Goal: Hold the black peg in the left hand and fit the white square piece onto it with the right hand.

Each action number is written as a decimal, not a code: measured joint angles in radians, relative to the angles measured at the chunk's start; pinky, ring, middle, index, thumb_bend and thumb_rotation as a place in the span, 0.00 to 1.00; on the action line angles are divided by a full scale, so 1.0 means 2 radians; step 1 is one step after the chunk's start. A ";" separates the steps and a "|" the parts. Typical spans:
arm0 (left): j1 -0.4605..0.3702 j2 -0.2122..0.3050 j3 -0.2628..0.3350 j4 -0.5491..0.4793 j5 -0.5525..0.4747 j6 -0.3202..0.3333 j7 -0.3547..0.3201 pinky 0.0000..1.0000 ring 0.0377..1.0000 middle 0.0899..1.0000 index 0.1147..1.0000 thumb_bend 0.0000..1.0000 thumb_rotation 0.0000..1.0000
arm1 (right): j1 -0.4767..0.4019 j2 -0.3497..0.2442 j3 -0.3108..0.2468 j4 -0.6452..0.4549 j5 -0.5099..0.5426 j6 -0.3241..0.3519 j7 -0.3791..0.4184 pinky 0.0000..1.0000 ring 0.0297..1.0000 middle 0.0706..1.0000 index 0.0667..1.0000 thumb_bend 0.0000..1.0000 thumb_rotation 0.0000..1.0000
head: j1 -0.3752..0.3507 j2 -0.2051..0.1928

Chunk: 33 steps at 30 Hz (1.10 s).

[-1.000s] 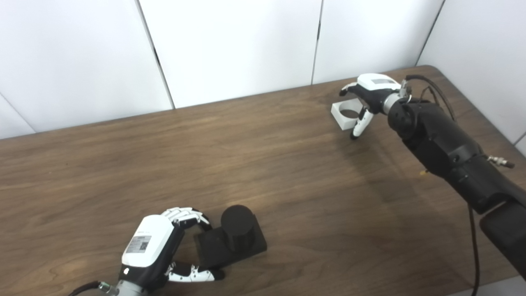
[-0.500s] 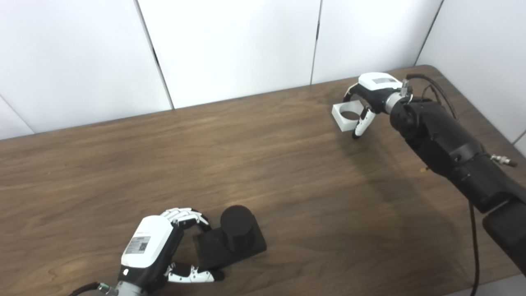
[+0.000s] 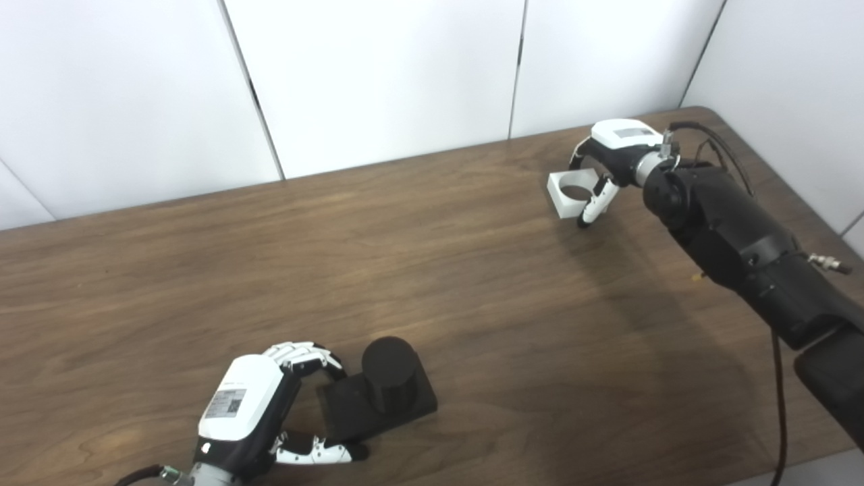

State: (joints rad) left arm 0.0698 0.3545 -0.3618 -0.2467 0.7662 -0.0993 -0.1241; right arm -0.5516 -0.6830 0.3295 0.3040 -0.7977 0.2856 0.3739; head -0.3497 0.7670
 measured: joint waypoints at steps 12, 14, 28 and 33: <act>0.000 -0.001 0.001 0.000 0.001 0.000 0.000 0.80 0.76 0.68 0.42 0.52 0.05 | 0.002 0.003 -0.006 0.007 0.013 -0.027 -0.024 0.79 0.85 0.75 0.45 0.52 0.13 | 0.000 -0.002; 0.000 -0.002 0.001 0.000 0.001 0.000 0.000 0.79 0.76 0.68 0.42 0.52 0.05 | 0.002 0.003 -0.006 0.007 0.014 -0.028 -0.024 0.79 0.84 0.74 0.45 0.52 0.13 | 0.001 -0.002; 0.002 -0.009 0.000 -0.005 0.008 0.007 -0.006 0.81 0.77 0.68 0.42 0.52 0.05 | 0.032 -0.014 -0.005 -0.144 0.012 -0.031 0.034 0.88 0.86 0.74 0.45 0.52 0.13 | 0.028 0.005; 0.003 -0.014 -0.001 -0.005 0.011 0.009 -0.008 0.81 0.77 0.69 0.42 0.52 0.05 | 0.043 -0.018 -0.005 -0.265 0.011 -0.031 0.090 0.87 0.86 0.73 0.45 0.52 0.13 | 0.043 0.008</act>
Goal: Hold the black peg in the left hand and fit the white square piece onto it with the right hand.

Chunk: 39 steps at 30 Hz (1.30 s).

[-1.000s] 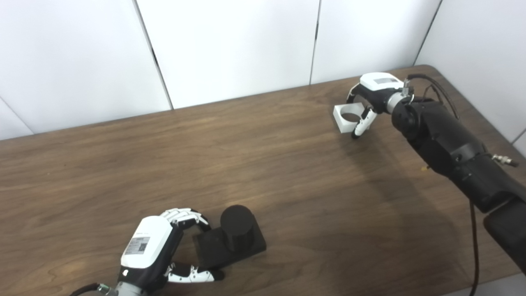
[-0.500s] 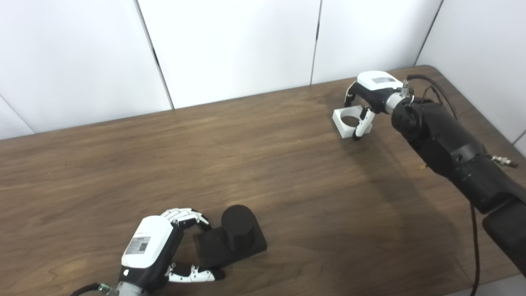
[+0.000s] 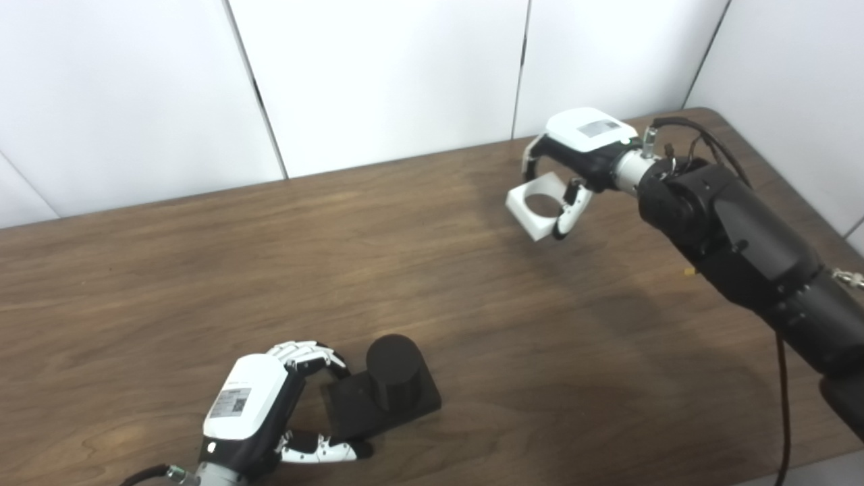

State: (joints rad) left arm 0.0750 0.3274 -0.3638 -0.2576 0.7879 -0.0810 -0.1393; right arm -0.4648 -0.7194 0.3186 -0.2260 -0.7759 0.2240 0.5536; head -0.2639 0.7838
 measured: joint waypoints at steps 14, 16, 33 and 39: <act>0.000 -0.012 -0.006 -0.002 0.018 0.015 -0.001 0.82 0.78 0.69 0.42 0.52 0.05 | -0.003 0.085 0.021 -0.245 0.001 0.010 0.169 0.88 0.85 0.71 0.45 0.52 0.13 | 0.039 0.014; 0.000 -0.015 -0.007 -0.003 0.019 0.017 -0.001 0.82 0.78 0.69 0.42 0.52 0.05 | -0.004 0.097 0.022 -0.256 0.000 0.010 0.184 0.88 0.85 0.71 0.44 0.52 0.13 | 0.042 0.015; -0.005 -0.024 -0.015 -0.012 0.029 0.035 -0.014 0.83 0.78 0.70 0.42 0.52 0.05 | -0.001 0.174 0.030 -0.287 -0.027 0.004 0.259 0.92 0.87 0.72 0.44 0.52 0.13 | 0.058 0.023; -0.005 -0.025 -0.016 -0.014 0.030 0.038 -0.017 0.84 0.79 0.70 0.42 0.52 0.05 | 0.006 0.178 0.029 -0.277 -0.028 -0.001 0.258 0.92 0.87 0.72 0.45 0.52 0.13 | 0.060 0.025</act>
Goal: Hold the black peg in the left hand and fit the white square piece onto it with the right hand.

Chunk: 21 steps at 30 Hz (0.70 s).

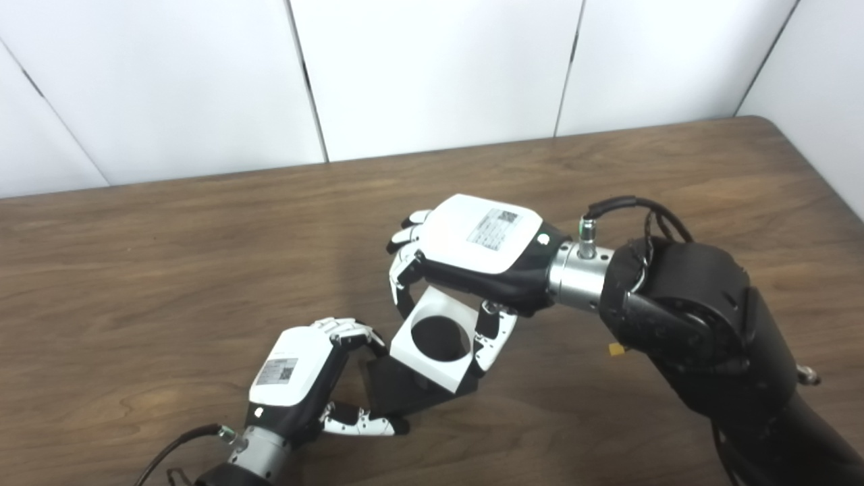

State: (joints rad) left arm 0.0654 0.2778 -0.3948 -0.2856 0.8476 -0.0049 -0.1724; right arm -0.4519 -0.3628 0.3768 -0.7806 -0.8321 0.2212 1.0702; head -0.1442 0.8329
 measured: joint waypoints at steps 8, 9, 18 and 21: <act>0.000 -0.003 -0.001 -0.001 0.000 0.004 -0.003 0.85 0.80 0.70 0.42 0.52 0.05 | 0.010 0.006 -0.001 0.023 -0.001 -0.012 -0.014 0.91 0.87 0.72 0.45 0.52 0.13 | 0.002 -0.001; -0.001 -0.003 -0.001 -0.001 0.000 0.005 -0.003 0.85 0.80 0.70 0.42 0.52 0.05 | 0.011 0.007 -0.001 0.027 -0.001 -0.014 -0.017 0.91 0.87 0.73 0.45 0.52 0.13 | 0.002 -0.001; -0.001 -0.005 -0.002 -0.001 0.000 0.007 -0.003 0.85 0.80 0.70 0.42 0.52 0.05 | 0.011 0.007 -0.002 0.043 -0.001 -0.023 -0.026 0.91 0.87 0.73 0.45 0.52 0.13 | 0.002 0.000; -0.001 -0.005 -0.003 -0.002 0.000 0.008 -0.004 0.85 0.80 0.70 0.42 0.52 0.05 | 0.011 0.007 -0.002 0.045 0.000 -0.027 -0.027 0.90 0.87 0.72 0.45 0.52 0.13 | 0.002 -0.001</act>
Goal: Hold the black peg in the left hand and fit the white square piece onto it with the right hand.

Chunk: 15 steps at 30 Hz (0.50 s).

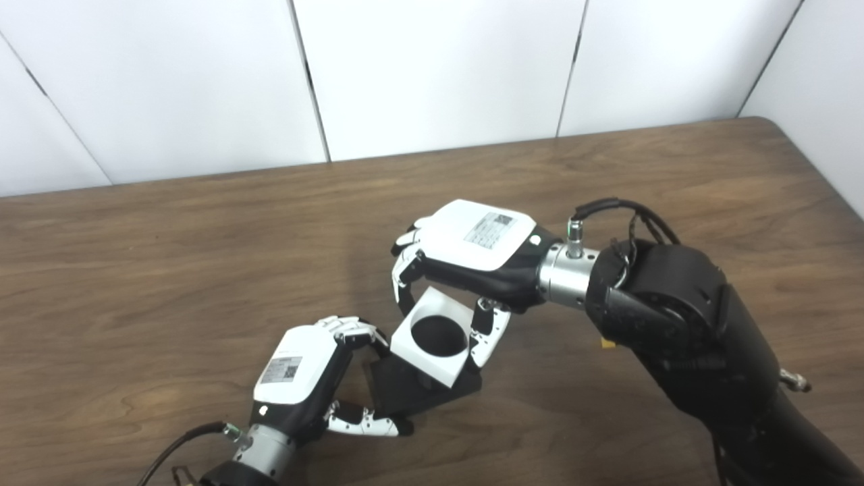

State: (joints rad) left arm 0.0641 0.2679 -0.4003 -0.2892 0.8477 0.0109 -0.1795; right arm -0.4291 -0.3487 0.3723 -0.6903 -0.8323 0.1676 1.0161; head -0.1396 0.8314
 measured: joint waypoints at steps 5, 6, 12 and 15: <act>0.000 0.000 -0.001 -0.002 0.000 0.005 -0.002 0.85 0.80 0.70 0.42 0.52 0.05 | 0.000 0.000 -0.001 0.002 0.000 -0.005 -0.001 0.89 0.87 0.72 0.45 0.52 0.13 | 0.001 0.001; 0.000 0.000 -0.001 -0.003 0.000 0.006 -0.003 0.85 0.80 0.70 0.42 0.52 0.05 | 0.000 0.000 -0.001 0.003 0.000 -0.006 -0.001 0.89 0.87 0.72 0.45 0.52 0.13 | 0.001 0.001; 0.000 -0.001 -0.001 -0.005 0.000 0.008 -0.005 0.85 0.80 0.70 0.42 0.52 0.05 | 0.000 0.000 -0.003 0.010 0.004 -0.010 -0.002 0.86 0.86 0.71 0.45 0.52 0.13 | 0.000 0.002; 0.000 -0.001 -0.002 -0.005 0.001 0.008 -0.006 0.85 0.80 0.70 0.42 0.52 0.05 | -0.001 -0.001 -0.004 0.012 0.009 -0.011 -0.002 0.85 0.86 0.71 0.45 0.52 0.13 | 0.000 0.002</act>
State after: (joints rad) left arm 0.0633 0.2661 -0.4035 -0.3002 0.8501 0.0278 -0.1916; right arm -0.4317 -0.3517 0.3645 -0.6656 -0.8135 0.1459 1.0127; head -0.1396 0.8360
